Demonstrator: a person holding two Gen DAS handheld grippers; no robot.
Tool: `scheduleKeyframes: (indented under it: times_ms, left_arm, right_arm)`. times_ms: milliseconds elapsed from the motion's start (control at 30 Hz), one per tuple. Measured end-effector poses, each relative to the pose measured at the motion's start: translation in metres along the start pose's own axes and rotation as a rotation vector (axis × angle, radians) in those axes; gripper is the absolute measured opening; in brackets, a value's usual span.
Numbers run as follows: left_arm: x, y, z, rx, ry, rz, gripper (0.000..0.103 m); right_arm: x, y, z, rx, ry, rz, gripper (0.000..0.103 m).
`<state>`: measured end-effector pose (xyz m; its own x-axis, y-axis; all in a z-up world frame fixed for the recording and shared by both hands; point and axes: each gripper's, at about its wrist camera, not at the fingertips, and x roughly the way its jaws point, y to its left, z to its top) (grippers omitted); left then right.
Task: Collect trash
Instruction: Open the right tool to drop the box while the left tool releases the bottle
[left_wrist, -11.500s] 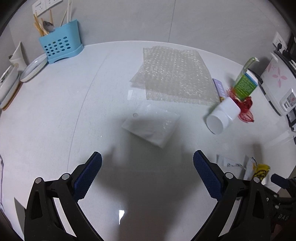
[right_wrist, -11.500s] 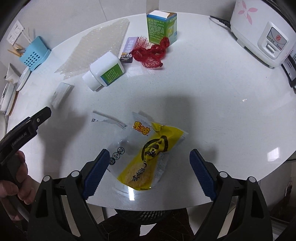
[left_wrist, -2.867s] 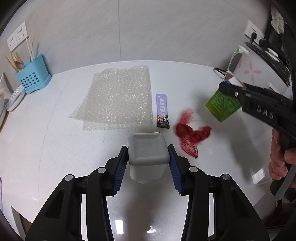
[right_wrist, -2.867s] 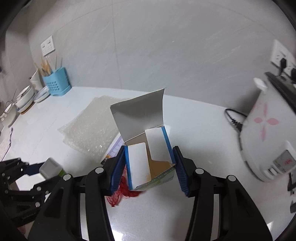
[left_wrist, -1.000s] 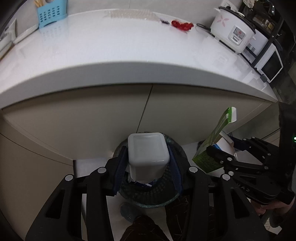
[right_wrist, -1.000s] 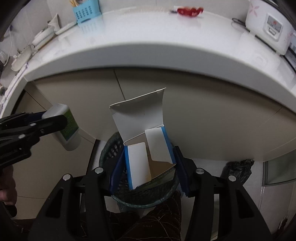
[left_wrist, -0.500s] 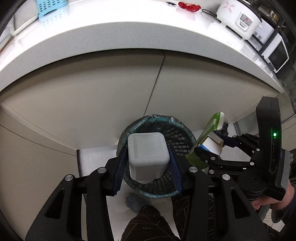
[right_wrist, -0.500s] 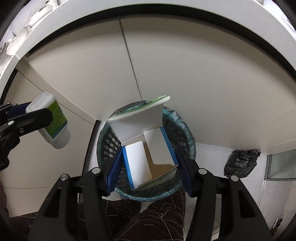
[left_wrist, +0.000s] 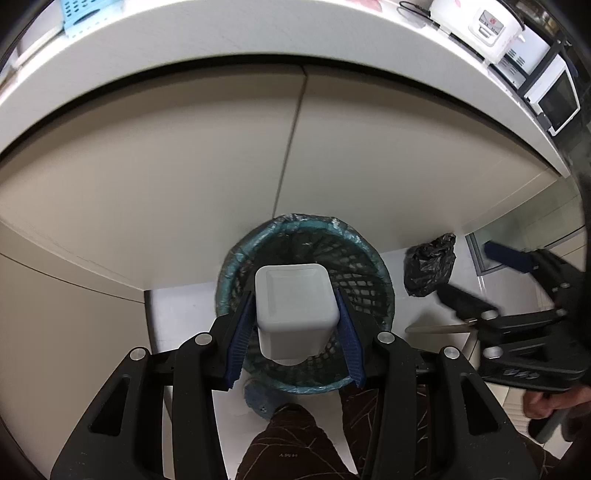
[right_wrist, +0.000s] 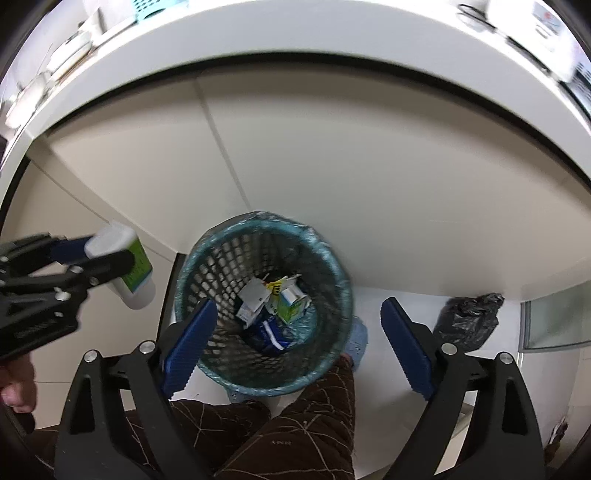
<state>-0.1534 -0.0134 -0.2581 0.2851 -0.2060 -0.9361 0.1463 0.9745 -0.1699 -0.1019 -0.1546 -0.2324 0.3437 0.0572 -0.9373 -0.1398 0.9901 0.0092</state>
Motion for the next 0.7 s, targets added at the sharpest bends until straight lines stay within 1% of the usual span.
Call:
scheduleKeyframes:
  times_ms: [300, 433, 533, 567, 600, 667, 700]
  left_arm:
    - [0.030, -0.021, 0.002, 0.019, 0.036, -0.022, 0.043]
    - [0.038, -0.030, 0.003, 0.028, 0.042, -0.023, 0.043]
    - [0.035, -0.035, 0.003, 0.025, 0.034, -0.027, 0.045]
    - [0.035, -0.036, 0.004, 0.026, 0.030, -0.026, 0.050]
    - [0.034, -0.036, 0.005, 0.025, 0.024, -0.020, 0.057]
    - [0.030, -0.037, 0.007, 0.019, 0.013, -0.018, 0.063]
    - [0.029, -0.037, 0.008, 0.015, 0.011, -0.012, 0.070]
  right_arm:
    - [-0.036, -0.041, -0.002, 0.035, -0.038, -0.055, 0.087]
    - [-0.044, -0.050, -0.001, 0.044, -0.050, -0.066, 0.087]
    - [-0.047, -0.054, 0.001, 0.044, -0.057, -0.067, 0.087]
    - [-0.047, -0.055, 0.001, 0.044, -0.057, -0.067, 0.087]
    - [-0.048, -0.056, 0.002, 0.044, -0.058, -0.066, 0.087]
    - [-0.048, -0.056, 0.002, 0.044, -0.060, -0.064, 0.087]
    - [-0.049, -0.055, 0.003, 0.045, -0.061, -0.062, 0.087]
